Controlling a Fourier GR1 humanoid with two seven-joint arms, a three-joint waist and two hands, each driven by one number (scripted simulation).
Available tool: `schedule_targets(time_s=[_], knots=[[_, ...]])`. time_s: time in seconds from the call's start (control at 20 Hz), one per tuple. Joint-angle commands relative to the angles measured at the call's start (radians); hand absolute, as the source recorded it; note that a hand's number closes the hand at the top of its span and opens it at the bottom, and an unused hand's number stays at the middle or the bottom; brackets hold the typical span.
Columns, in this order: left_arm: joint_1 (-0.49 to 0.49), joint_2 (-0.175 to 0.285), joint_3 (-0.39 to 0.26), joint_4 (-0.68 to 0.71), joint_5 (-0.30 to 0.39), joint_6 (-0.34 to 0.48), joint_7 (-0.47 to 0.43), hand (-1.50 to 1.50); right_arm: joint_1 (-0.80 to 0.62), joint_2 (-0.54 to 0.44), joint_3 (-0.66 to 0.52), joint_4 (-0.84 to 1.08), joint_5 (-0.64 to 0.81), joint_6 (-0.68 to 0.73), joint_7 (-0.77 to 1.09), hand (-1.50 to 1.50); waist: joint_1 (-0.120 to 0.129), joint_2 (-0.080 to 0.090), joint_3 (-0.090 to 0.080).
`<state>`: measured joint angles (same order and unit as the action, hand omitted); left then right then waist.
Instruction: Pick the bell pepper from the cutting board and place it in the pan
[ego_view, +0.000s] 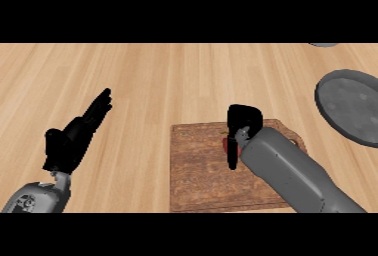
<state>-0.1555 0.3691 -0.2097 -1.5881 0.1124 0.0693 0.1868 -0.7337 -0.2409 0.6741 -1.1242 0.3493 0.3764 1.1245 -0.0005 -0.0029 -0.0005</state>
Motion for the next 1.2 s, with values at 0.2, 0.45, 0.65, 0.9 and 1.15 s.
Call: schedule_targets(time_s=[0.2,0.45,0.65,0.9,1.15], knots=[[-0.016,-0.012,0.048,0.106,-0.02,-0.048,-0.104,0.0,0.01,0.065,-0.008,0.091,0.049,0.085,0.011,1.5,0.004,0.006,0.0],[-0.006,-0.011,0.049,-0.02,-0.01,-0.037,0.028,0.0,0.101,0.052,0.001,0.042,0.068,0.1,0.007,1.5,0.001,0.0,0.0],[-0.04,-0.044,0.047,0.092,-0.059,-0.031,-0.039,0.0,0.135,0.086,0.003,-0.001,0.116,0.075,0.026,1.5,-0.008,0.002,0.0],[-0.055,-0.057,0.067,0.097,-0.048,-0.059,-0.013,0.0,0.05,0.104,-0.046,-0.102,0.183,0.121,0.083,1.5,-0.008,0.001,0.0],[0.045,-0.039,0.072,-0.009,-0.052,-0.027,0.016,0.0,0.289,-0.116,0.034,-0.512,0.224,-0.027,-0.291,1.5,-0.065,-0.027,0.003]])
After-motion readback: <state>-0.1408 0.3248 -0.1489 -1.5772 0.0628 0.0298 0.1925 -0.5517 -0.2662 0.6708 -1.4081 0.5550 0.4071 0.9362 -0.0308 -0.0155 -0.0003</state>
